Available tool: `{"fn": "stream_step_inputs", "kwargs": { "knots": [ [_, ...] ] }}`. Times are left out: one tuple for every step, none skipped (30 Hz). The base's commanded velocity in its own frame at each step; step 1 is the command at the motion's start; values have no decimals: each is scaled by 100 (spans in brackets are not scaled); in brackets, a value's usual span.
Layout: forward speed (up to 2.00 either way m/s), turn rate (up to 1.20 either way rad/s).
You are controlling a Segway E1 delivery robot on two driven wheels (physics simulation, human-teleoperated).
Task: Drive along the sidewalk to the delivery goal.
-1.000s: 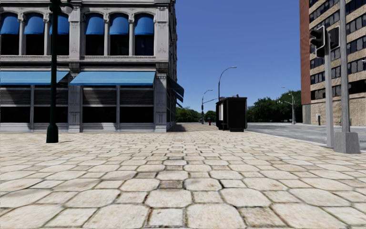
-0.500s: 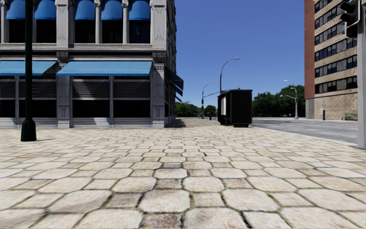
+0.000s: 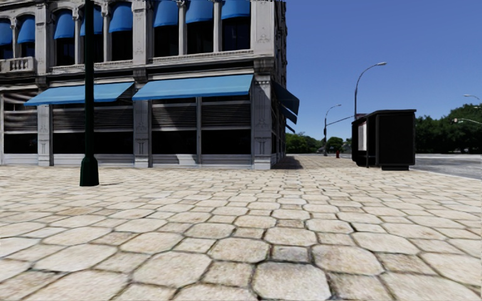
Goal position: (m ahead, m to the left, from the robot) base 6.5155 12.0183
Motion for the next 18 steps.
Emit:
{"fn": "stream_step_inputs", "kwargs": {
  "knots": [
    [200, 60],
    [200, 60],
    [200, 60],
    [200, 60],
    [200, 60],
    [200, 60],
    [200, 60],
    [200, 60],
    [200, 60],
    [200, 61],
    [200, 66],
    [200, 68],
    [200, 70],
    [200, 73],
    [200, 76],
    [200, 76],
    [200, 82],
    [200, 83]
  ]
}}
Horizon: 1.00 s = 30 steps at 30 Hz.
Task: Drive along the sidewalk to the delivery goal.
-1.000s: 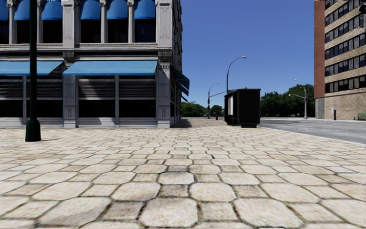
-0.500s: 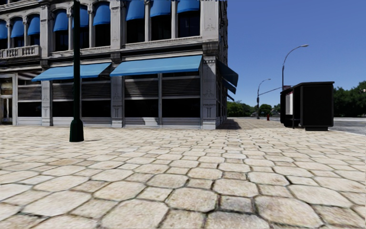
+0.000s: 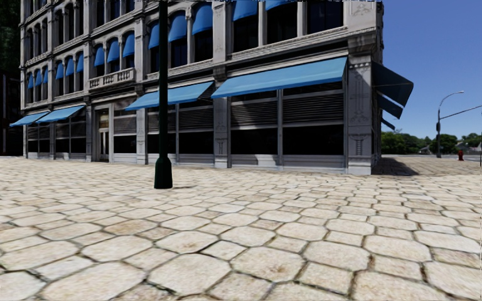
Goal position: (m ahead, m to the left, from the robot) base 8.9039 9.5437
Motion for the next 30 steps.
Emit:
{"fn": "stream_step_inputs", "kwargs": {
  "knots": [
    [200, 84],
    [200, 84],
    [200, 84],
    [200, 84],
    [200, 84],
    [200, 84],
    [200, 84],
    [200, 84],
    [200, 84],
    [200, 84],
    [200, 84],
    [200, 84],
    [200, 84],
    [200, 84],
    [200, 84],
    [200, 84],
    [200, 84],
    [200, 84],
    [200, 84],
    [200, 84],
    [200, 84],
    [200, 84],
    [200, 84],
    [200, 84],
    [200, 84],
    [200, 84],
    [200, 84],
    [200, 84],
    [200, 84],
    [200, 84]
  ]
}}
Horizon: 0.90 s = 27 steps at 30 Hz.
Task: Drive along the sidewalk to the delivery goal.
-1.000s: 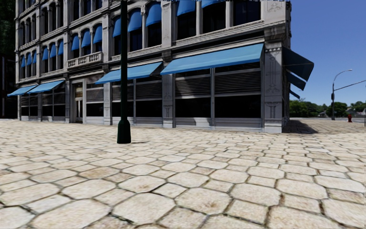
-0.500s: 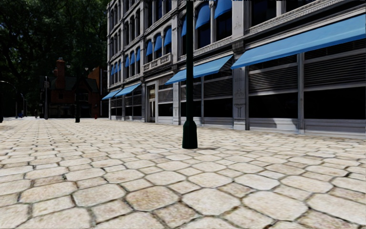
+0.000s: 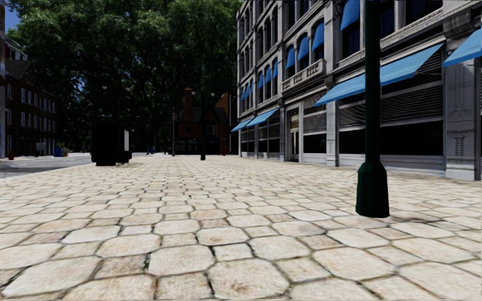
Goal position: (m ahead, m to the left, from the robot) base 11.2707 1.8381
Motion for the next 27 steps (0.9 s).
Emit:
{"fn": "stream_step_inputs", "kwargs": {
  "knots": [
    [200, 84],
    [200, 84],
    [200, 84],
    [200, 84],
    [200, 84],
    [200, 84],
    [200, 84],
    [200, 84],
    [200, 84],
    [200, 84],
    [200, 84],
    [200, 84],
    [200, 84],
    [200, 84],
    [200, 84],
    [200, 84],
    [200, 84],
    [200, 79],
    [200, 64],
    [200, 18],
    [200, 3],
    [200, 0],
    [200, 0],
    [200, 0],
    [200, 0],
    [200, 0],
    [200, 0]
  ]
}}
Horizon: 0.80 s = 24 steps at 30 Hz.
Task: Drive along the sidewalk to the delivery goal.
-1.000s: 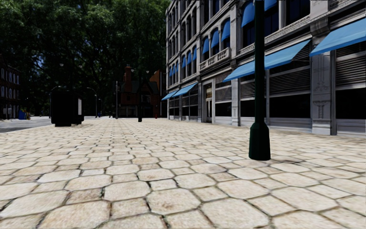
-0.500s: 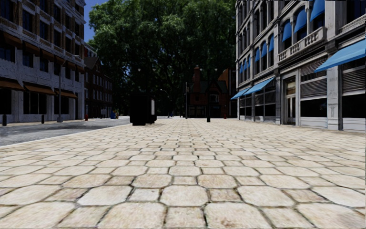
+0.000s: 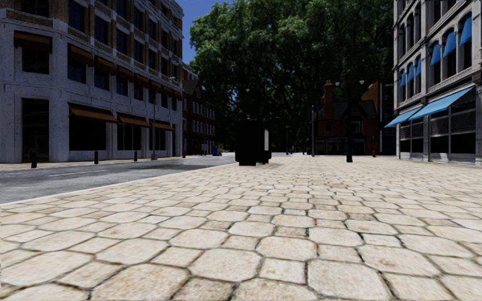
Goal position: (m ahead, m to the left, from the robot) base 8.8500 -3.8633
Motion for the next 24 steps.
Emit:
{"fn": "stream_step_inputs", "kwargs": {
  "knots": [
    [200, 0],
    [200, 0],
    [200, 0],
    [200, 0],
    [200, 0],
    [200, 0],
    [200, 0],
    [200, 0],
    [200, 0],
    [200, 0],
    [200, 0],
    [200, 0],
    [200, 0],
    [200, 0],
    [200, 0],
    [200, 0],
    [200, 0],
    [200, 0],
    [200, 0],
    [200, 0],
    [200, 0],
    [200, 0],
    [200, 0],
    [200, 0]
  ]
}}
